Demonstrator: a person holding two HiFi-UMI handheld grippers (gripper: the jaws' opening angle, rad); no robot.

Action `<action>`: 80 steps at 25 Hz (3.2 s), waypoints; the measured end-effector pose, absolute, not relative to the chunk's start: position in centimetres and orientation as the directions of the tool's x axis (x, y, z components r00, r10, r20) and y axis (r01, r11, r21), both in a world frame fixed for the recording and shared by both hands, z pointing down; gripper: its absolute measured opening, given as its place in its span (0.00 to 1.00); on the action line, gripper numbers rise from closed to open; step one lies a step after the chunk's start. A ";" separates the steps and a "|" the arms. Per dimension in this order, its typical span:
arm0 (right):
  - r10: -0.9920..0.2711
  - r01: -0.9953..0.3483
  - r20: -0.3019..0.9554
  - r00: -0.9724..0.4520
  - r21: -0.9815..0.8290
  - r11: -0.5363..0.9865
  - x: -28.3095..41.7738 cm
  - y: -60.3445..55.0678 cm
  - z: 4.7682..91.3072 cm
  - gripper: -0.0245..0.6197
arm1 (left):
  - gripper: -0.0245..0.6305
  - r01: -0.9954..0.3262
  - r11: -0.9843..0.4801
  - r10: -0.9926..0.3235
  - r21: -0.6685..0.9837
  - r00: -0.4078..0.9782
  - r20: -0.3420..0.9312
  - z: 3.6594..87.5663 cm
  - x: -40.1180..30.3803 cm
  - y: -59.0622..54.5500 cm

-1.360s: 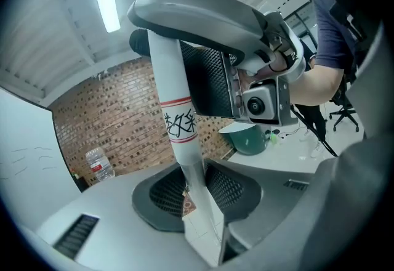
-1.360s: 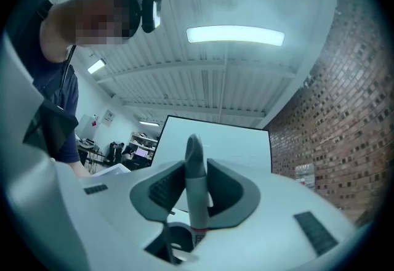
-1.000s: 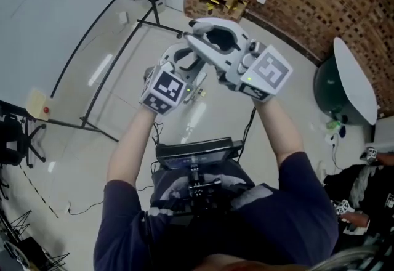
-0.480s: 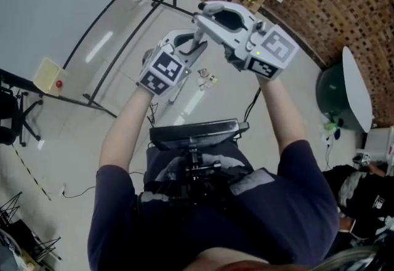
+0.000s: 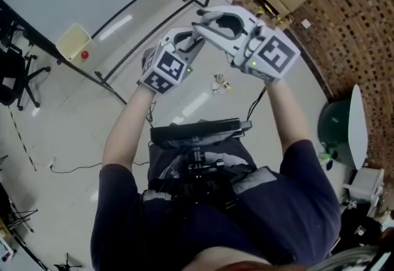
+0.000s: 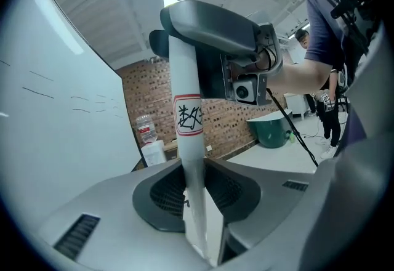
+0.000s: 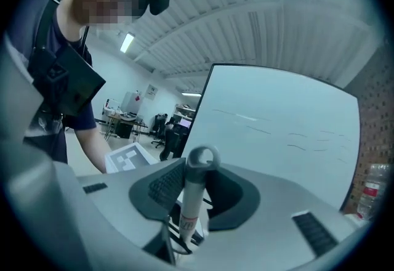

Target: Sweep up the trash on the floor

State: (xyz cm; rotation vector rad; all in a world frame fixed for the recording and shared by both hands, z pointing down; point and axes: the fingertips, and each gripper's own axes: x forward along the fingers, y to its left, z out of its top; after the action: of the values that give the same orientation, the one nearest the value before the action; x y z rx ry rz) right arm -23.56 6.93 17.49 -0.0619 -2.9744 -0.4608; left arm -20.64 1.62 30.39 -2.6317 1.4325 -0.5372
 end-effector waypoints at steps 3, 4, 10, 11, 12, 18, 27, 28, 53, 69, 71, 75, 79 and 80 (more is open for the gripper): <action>0.049 0.099 0.152 -0.987 0.338 0.936 -25.0 7.6 18.2 0.23 | 0.17 -0.812 -0.521 -0.848 -0.264 0.458 0.266 31.0 -22.4 1.8; 0.054 0.107 0.159 -0.986 0.347 0.932 -25.4 7.8 18.5 0.23 | 0.17 -0.815 -0.514 -0.852 -0.267 0.448 0.270 31.2 -22.8 1.8; 0.069 0.122 0.161 -0.985 0.351 0.929 -27.1 7.3 19.3 0.24 | 0.17 -0.835 -0.482 -0.866 -0.264 0.409 0.286 32.2 -24.5 1.2; 0.076 0.125 0.157 -0.985 0.336 0.934 -27.2 7.1 19.4 0.24 | 0.17 -0.838 -0.480 -0.867 -0.261 0.407 0.289 32.4 -24.6 1.0; 0.083 0.128 0.151 -0.985 0.313 0.941 -27.3 6.8 19.5 0.23 | 0.17 -0.839 -0.479 -0.866 -0.257 0.405 0.292 32.6 -24.6 0.8; 0.093 0.125 0.138 -0.986 0.245 0.961 -27.8 2.4 21.5 0.24 | 0.17 -0.838 -0.499 -0.840 -0.221 0.404 0.363 35.0 -25.0 -2.2; 0.163 0.186 0.154 -0.974 0.148 0.971 -27.4 -6.1 25.9 0.23 | 0.17 -0.859 -0.485 -0.808 -0.160 0.370 0.459 40.1 -25.0 -9.9; 0.169 0.192 0.157 -0.973 0.148 0.970 -27.4 -6.9 26.4 0.23 | 0.17 -0.863 -0.482 -0.805 -0.154 0.366 0.466 40.6 -25.0 -10.8; 0.326 0.333 0.080 -0.942 0.096 0.938 -31.2 -15.9 27.2 0.22 | 0.24 -0.938 -0.338 -0.851 -0.074 0.271 0.449 40.1 -28.6 -19.4; 0.198 0.240 0.287 -0.937 0.120 0.963 -37.7 -16.2 31.6 0.22 | 0.16 -0.872 -0.489 -0.797 0.007 0.450 0.403 45.2 -33.0 -20.1; 0.164 0.215 0.326 -0.931 0.127 0.968 -39.1 -16.4 32.5 0.22 | 0.16 -0.865 -0.501 -0.789 0.028 0.469 0.398 46.0 -34.3 -20.3; 0.128 0.189 0.386 -0.913 0.125 0.974 -41.6 -15.7 34.5 0.22 | 0.16 -0.855 -0.509 -0.761 0.098 0.500 0.413 47.7 -36.5 -19.8; 0.148 0.213 0.429 -0.891 0.107 0.971 -43.7 -15.3 36.6 0.22 | 0.17 -0.877 -0.453 -0.755 0.163 0.474 0.454 49.8 -38.7 -19.5; 0.153 0.214 0.434 -0.888 0.095 0.972 -44.1 -15.4 37.1 0.22 | 0.17 -0.882 -0.440 -0.754 0.171 0.466 0.463 50.3 -39.1 -19.6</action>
State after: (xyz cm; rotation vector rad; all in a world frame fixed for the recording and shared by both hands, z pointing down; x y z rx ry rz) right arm -44.14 -15.41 37.08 -0.2625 -2.6844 -0.1950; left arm -39.06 -19.60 50.28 -3.0072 1.7729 -0.5825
